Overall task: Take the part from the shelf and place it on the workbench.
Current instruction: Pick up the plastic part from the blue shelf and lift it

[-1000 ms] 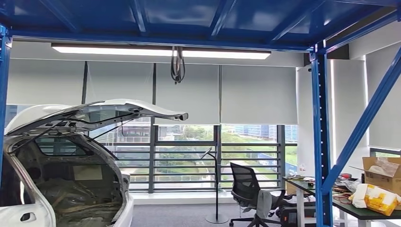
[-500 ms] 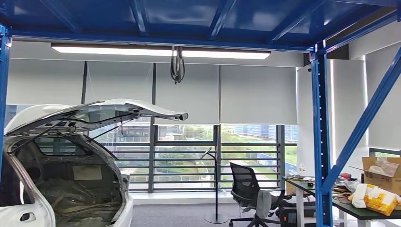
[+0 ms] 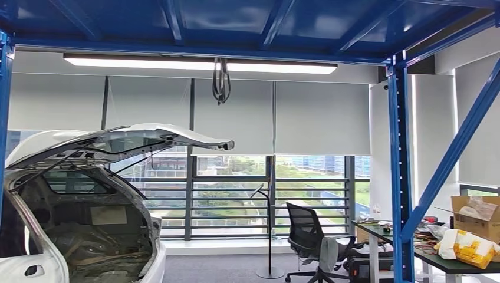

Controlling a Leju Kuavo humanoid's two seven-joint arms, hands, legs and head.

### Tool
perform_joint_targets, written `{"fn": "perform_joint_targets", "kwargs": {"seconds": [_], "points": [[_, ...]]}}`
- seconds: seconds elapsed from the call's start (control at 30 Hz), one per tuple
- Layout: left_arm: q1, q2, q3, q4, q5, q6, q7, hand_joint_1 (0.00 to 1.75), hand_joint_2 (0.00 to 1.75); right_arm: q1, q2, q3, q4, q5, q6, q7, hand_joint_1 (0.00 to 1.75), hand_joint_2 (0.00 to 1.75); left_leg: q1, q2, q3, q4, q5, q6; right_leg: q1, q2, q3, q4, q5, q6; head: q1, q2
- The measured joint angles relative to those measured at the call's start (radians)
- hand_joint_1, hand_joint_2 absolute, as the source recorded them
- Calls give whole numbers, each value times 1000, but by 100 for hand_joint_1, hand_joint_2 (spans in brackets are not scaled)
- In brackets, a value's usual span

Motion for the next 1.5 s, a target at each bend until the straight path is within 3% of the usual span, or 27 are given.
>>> {"fn": "perform_joint_targets", "kwargs": {"seconds": [0.5, 1.07, 1.5], "points": [[-14, -1, -28, 1, -8, -11, 15, 0, 0, -111, 33, 40, 63, 32, 20, 2, 0, 175, 0, 0, 0, 0, 0, 0, 0, 0, 0, 0, 0, 0, 0, 0], [-7, -6, -29, 2, 28, -14, 14, 0, 0, -229, 63, 43, 301, -99, 101, -19, 0, 175, 0, 0, 0, 0, 0, 0, 0, 0, 0, 0, 0, 0, 0, 0], [-9, -12, -29, 2, 31, -14, 14, 0, 0, -257, 65, 43, 380, -70, 73, 9, 0, 175, 0, 0, 0, 0, 0, 0, 0, 0, -1, 0, 0, 0, 0, 0]]}}
